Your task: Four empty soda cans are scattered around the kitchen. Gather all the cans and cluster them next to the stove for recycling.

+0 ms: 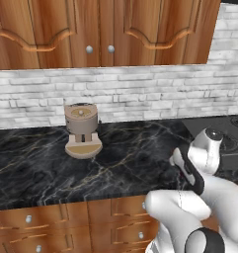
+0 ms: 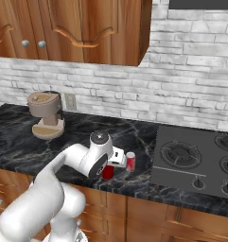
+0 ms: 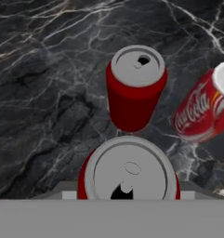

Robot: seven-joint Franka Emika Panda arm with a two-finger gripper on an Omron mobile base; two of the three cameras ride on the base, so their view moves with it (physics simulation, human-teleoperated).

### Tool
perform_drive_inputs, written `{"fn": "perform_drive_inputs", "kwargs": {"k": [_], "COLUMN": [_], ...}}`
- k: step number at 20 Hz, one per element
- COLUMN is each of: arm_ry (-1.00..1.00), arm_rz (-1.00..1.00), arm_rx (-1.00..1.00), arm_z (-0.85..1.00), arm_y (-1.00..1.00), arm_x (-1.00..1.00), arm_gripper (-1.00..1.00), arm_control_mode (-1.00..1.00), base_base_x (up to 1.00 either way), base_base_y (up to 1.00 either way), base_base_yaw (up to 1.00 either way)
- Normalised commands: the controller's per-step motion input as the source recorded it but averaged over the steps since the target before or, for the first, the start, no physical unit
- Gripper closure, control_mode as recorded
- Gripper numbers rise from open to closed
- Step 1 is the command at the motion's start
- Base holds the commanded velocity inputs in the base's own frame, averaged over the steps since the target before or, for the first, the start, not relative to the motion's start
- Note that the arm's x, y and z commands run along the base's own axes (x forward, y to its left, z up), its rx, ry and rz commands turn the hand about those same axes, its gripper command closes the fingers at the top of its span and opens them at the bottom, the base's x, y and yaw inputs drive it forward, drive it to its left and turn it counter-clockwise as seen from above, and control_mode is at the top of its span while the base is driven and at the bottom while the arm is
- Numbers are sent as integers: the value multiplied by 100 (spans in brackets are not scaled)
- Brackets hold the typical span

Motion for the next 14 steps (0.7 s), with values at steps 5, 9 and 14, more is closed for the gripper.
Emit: {"fn": "perform_drive_inputs", "kwargs": {"k": [5, 9, 14], "arm_ry": [-6, -7, -6], "arm_rz": [0, 0, 0], "arm_rx": [-2, -1, -2], "arm_z": [-52, -50, -44], "arm_y": [20, 21, 19], "arm_x": [25, 17, 4], "arm_gripper": [100, 100, 100], "arm_control_mode": [-100, -100, -100], "base_base_x": [0, 0, 0], "base_base_y": [0, 0, 0], "base_base_yaw": [0, 0, 0]}}
